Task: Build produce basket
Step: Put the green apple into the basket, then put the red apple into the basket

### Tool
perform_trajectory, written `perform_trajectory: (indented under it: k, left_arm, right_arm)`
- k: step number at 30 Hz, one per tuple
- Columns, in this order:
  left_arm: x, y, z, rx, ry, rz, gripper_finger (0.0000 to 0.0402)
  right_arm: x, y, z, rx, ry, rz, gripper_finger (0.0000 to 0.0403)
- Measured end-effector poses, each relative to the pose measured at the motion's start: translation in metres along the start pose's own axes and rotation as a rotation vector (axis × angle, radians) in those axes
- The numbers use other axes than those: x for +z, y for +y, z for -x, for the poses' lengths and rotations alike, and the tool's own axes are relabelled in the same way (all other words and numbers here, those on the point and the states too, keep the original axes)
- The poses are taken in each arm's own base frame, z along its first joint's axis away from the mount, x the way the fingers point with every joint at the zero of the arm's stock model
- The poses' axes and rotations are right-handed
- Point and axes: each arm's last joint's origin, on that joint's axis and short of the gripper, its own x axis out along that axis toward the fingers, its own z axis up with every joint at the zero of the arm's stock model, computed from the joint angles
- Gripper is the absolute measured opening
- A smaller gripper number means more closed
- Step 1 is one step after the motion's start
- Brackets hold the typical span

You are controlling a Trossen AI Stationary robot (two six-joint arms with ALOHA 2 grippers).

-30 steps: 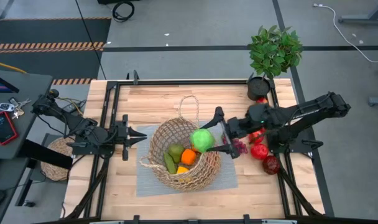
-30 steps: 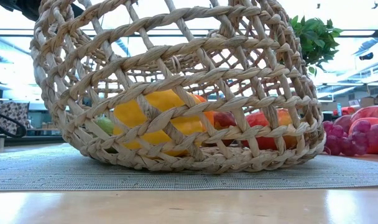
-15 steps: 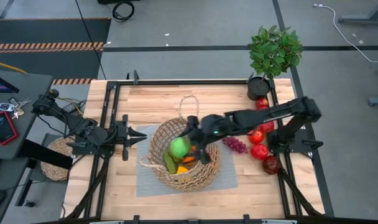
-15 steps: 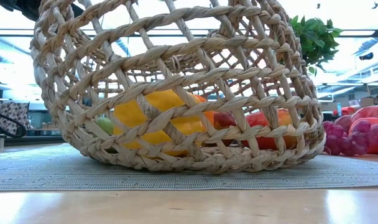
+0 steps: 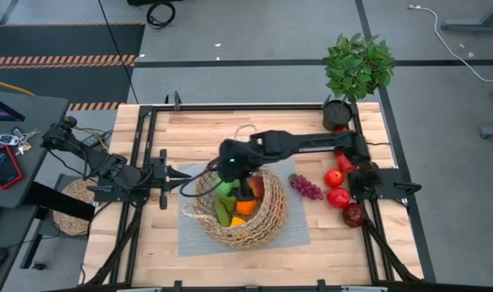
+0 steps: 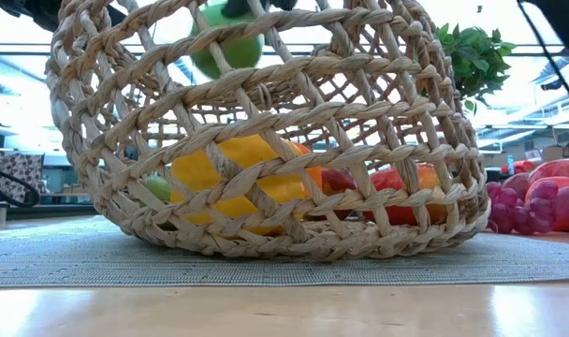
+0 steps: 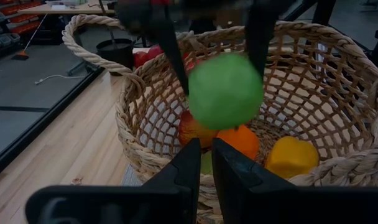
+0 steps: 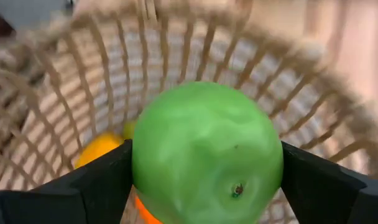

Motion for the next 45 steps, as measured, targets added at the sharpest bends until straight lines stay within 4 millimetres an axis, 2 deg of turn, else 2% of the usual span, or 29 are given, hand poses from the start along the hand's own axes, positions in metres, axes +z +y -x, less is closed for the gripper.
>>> perform_trajectory:
  k: [4, 9, 13, 17, 20, 27, 30, 36, 39, 45]
  left_arm:
    - [0.0, 0.0, 0.0, 0.0, 0.0, 0.0, 0.0048]
    - [0.0, 0.0, 0.0, 0.001, 0.0, 0.0, 0.0048]
    - [0.0, 0.0, 0.0, 0.001, 0.0, 0.0, 0.0048]
    - [0.0, 0.0, 0.0, 0.0, 0.0, 0.0, 0.0048]
    - [0.0, 0.0, 0.0, 0.001, 0.0, 0.0, 0.0048]
    - [0.0, 0.0, 0.0, 0.0, 0.0, 0.0, 0.0048]
    - [0.0, 0.0, 0.0, 0.0, 0.0, 0.0, 0.0048]
    - [0.0, 0.0, 0.0, 0.0, 0.0, 0.0, 0.0048]
    - [0.0, 0.0, 0.0, 0.0, 0.0, 0.0, 0.0048]
    - [0.0, 0.0, 0.0, 0.0, 0.0, 0.0, 0.0048]
  right_arm:
    - [-0.007, -0.006, -0.023, 0.022, 0.167, -0.035, 0.0362]
    - [-0.016, -0.007, -0.044, 0.029, 0.287, -0.043, 0.0372]
    - [-0.021, -0.008, -0.044, -0.001, 0.347, -0.053, 0.0395]
    - [-0.021, -0.007, -0.04, -0.103, 0.361, -0.036, 0.0389]
    - [-0.014, 0.0, -0.023, -0.153, 0.315, -0.015, 0.039]
    - [0.0, 0.021, 0.04, -0.301, 0.161, 0.023, 0.0392]
    - [-0.001, 0.028, 0.068, -0.348, 0.124, -0.01, 0.039]
    - [-0.014, 0.041, 0.104, -0.405, 0.157, -0.088, 0.0381]
    - [-0.025, 0.046, 0.115, -0.412, 0.215, -0.135, 0.0378]
    - [-0.054, 0.054, 0.118, -0.426, 0.286, -0.224, 0.0378]
